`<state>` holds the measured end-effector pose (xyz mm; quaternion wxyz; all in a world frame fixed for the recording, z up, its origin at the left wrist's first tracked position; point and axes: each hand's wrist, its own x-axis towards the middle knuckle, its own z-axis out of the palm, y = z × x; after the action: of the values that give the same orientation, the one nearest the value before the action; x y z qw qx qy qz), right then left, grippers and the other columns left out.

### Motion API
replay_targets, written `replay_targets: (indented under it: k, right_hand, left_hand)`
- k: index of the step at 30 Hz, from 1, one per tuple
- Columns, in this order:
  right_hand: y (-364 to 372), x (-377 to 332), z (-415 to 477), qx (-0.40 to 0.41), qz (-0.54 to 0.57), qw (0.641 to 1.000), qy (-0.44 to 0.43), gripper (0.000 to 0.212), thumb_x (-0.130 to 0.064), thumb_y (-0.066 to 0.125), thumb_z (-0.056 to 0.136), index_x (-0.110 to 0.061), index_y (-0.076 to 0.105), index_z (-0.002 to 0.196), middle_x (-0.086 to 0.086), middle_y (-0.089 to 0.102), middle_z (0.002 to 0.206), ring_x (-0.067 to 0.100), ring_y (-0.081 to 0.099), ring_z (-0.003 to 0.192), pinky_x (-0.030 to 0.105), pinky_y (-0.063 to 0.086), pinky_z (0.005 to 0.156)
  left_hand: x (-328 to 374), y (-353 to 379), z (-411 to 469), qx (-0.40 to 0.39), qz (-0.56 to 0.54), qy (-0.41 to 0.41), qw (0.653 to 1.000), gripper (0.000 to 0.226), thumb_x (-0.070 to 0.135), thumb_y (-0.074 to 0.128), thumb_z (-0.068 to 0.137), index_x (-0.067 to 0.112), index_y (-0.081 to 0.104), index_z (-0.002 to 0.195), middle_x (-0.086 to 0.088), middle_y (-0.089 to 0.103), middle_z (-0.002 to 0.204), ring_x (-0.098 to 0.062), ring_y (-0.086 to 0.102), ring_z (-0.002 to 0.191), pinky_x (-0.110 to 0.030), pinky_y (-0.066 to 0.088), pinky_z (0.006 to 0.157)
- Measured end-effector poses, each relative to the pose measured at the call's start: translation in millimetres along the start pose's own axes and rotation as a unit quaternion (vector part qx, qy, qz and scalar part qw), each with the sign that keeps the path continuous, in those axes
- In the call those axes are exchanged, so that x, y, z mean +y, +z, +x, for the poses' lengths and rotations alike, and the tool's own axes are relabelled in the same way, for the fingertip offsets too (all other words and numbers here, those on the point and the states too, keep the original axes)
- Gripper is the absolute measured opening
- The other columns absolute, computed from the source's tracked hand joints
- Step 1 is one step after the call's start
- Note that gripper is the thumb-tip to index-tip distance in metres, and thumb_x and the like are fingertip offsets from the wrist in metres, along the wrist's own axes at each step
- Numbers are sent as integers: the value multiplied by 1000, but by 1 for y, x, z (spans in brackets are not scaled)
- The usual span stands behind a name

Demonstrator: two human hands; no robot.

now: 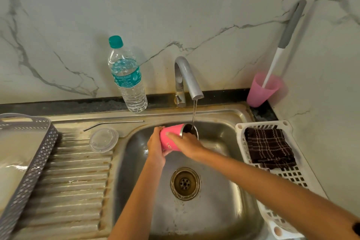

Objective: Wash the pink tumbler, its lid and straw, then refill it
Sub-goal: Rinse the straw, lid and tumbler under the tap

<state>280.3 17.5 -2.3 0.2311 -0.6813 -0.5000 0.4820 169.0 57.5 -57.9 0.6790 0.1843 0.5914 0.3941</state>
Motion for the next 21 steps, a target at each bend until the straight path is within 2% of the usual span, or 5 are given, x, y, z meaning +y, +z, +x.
replay_targets:
  k: [4,6,10,17,21]
  right_hand:
    - [14,-15,-6,10,278,954,109,20,-33,58,90,-14,55,95,6,58,93,19,56,85,36,51,78]
    - [8,7,-10,-32,-6,994,-102,30,-34,55,91,-7,56,104,11,59,94,21,57,85,46,53,83]
    - [-26,38,5,-118,-405,859,-291,29,-36,53,89,-12,59,103,12,63,106,25,56,101,35,45,96]
    - [7,-11,-11,-69,243,962,107,37,-9,64,78,-14,49,112,7,53,103,22,54,106,33,48,84]
    - [-2,-8,-19,-179,-3,984,-14,29,-16,62,82,-14,51,108,-2,52,87,12,54,82,21,45,68]
  left_hand:
    - [-2,-1,0,5,5,17,1000,21,38,63,86,24,70,99,-8,68,100,-23,66,91,-34,58,63]
    - [6,-5,1,-2,41,6,999,20,36,62,86,23,69,99,-8,67,98,-21,64,88,-31,55,56]
    - [10,-5,3,-18,89,-1,996,19,36,59,88,22,65,101,-9,65,99,-22,64,89,-32,54,55]
    - [1,-8,1,-46,54,-12,997,18,37,57,90,25,69,96,-10,65,96,-23,64,81,-29,54,50]
    - [11,-7,3,-47,75,-21,996,15,35,60,89,24,69,93,-8,66,98,-22,64,84,-28,54,49]
